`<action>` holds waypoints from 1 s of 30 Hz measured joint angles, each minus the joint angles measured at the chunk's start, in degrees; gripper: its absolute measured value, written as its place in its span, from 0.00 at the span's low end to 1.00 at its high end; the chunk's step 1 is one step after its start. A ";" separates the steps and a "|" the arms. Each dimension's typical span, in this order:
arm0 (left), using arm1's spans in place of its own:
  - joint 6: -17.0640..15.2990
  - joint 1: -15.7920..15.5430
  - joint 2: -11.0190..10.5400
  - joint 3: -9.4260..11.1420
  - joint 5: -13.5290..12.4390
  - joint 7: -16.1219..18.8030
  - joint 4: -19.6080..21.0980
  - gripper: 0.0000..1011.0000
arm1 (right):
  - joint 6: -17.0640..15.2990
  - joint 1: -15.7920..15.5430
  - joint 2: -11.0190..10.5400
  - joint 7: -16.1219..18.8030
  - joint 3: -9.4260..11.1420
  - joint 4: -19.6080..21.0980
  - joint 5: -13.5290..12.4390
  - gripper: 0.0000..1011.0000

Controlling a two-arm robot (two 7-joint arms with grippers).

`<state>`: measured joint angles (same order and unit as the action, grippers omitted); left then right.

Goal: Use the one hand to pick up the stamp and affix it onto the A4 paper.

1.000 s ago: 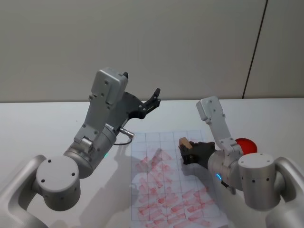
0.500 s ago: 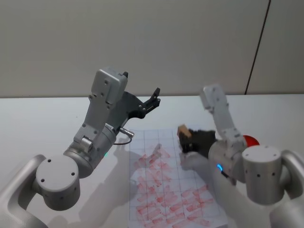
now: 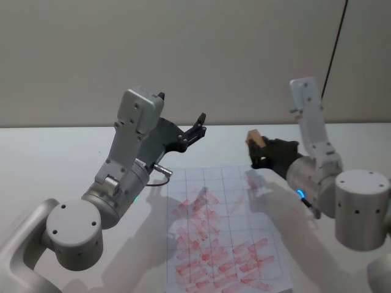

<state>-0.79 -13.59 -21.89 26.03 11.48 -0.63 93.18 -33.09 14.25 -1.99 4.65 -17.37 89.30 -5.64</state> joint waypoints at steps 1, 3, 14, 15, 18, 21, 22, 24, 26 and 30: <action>0.00 0.00 0.00 0.00 0.00 0.00 0.00 0.99 | -0.15 -0.15 -0.20 -0.57 0.32 0.42 -0.20 0.22; 0.00 0.00 0.00 0.00 0.00 0.00 0.00 0.99 | -0.46 -0.50 -0.61 -1.49 0.90 1.05 -0.52 0.22; 0.00 0.00 0.00 0.00 0.00 0.00 0.00 0.99 | -1.88 -2.94 -2.95 -5.05 3.49 3.04 -1.76 0.22; 0.00 0.00 0.00 0.00 0.00 0.00 0.00 0.99 | -1.88 -2.94 -2.95 -5.05 3.49 3.04 -1.76 0.22; 0.00 0.00 0.00 0.00 0.00 0.00 0.00 0.99 | -2.31 -3.85 -3.65 -5.88 4.20 3.33 -2.08 0.22; 0.00 0.00 0.00 0.00 0.00 0.00 0.00 0.99 | -2.49 -4.34 -4.01 -6.18 4.59 3.37 -2.25 0.22; 0.00 0.00 0.00 0.00 0.00 0.00 0.00 0.99 | -2.59 -4.59 -4.22 -6.33 4.80 3.37 -2.33 0.22; 0.00 0.00 0.00 0.00 0.00 0.00 0.00 0.99 | -2.72 -4.95 -4.53 -6.49 5.08 3.28 -2.44 0.22; 0.00 0.00 0.00 0.00 0.00 0.00 0.00 0.99 | -2.79 -5.12 -4.65 -6.55 5.24 3.12 -2.49 0.22; 0.00 0.00 0.00 0.00 0.00 0.00 0.00 0.99 | -2.92 -5.55 -4.97 -6.57 5.58 2.47 -2.60 0.22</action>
<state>-0.79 -13.59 -21.89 26.02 11.48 -0.63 93.17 -36.02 8.70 -6.96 -1.92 -11.78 91.77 -8.23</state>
